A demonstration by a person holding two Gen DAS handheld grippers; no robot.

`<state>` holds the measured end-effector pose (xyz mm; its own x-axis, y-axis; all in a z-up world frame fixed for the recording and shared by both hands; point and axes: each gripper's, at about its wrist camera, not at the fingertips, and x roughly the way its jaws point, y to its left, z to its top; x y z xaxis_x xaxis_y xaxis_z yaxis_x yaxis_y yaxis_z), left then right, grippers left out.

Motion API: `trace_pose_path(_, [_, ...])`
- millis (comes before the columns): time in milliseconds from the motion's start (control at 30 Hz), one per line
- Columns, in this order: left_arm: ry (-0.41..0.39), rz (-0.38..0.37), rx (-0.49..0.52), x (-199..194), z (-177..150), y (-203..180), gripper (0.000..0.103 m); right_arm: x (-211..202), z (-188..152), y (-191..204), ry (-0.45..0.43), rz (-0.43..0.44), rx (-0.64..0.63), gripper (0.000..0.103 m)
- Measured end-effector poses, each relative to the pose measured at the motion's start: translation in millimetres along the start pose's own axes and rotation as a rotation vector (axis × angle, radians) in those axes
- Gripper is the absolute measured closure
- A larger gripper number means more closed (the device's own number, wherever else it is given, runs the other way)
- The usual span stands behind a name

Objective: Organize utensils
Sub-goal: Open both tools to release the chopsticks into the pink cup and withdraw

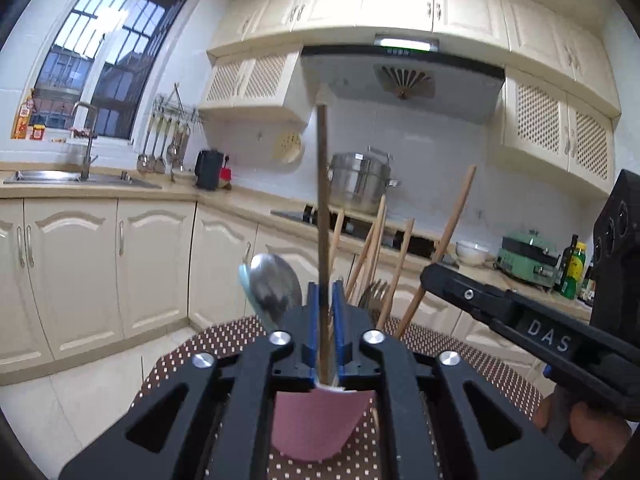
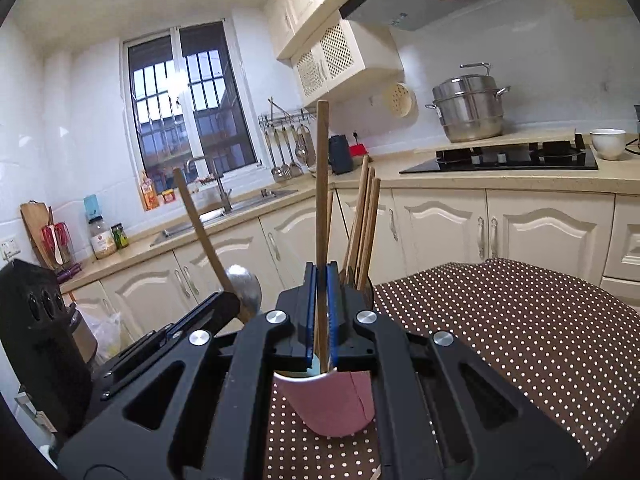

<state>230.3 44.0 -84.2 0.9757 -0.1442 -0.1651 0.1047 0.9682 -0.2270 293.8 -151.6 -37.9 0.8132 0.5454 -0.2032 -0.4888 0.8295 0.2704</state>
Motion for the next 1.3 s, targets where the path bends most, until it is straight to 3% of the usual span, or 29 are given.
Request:
trace_pose_path(67, [0.016, 0.004, -0.014, -2.0, -0.8, 2.9, 0.069, 1.7, -2.8, 1.7, 0.011, -0.008, -0.002, 0.097])
trace_pose_path(133, [0.027, 0.007, -0.017, -5.9, -0.5, 6.0, 0.067, 2.4, -5.7, 4.2, 0.016, -0.017, -0.006, 0.097])
trace_pose_path(200, [0.037, 0.021, -0.017, -8.8, 0.9, 8.2, 0.057, 4.3, -9.7, 7.0, 0.029, -0.025, -0.009, 0.097])
trace_pose_path(700, [0.174, 0.090, -0.054, -19.8, 9.1, 31.3, 0.044, 4.3, -18.8, 14.7, 0.094, -0.056, 0.002, 0.096])
trace_pose_path(800, [0.191, 0.089, -0.040, -22.1, 10.0, 29.0, 0.043, -2.1, -17.7, 15.6, 0.092, -0.068, 0.006, 0.082])
trace_pose_path(867, [0.202, 0.081, -0.032, -24.1, 9.9, 26.0, 0.043, -9.2, -16.2, 15.8, 0.079, -0.070, 0.011, 0.054])
trace_pose_path(1167, [0.295, 0.032, -0.003, -26.3, 2.7, 5.4, 0.041, -43.9, -13.5, 1.7, 0.057, -0.111, 0.015, 0.050])
trace_pose_path(1300, [0.379, 0.005, 0.028, -18.6, -6.9, -10.1, 0.041, -55.9, -20.9, -15.4, 0.088, -0.141, 0.039, 0.050])
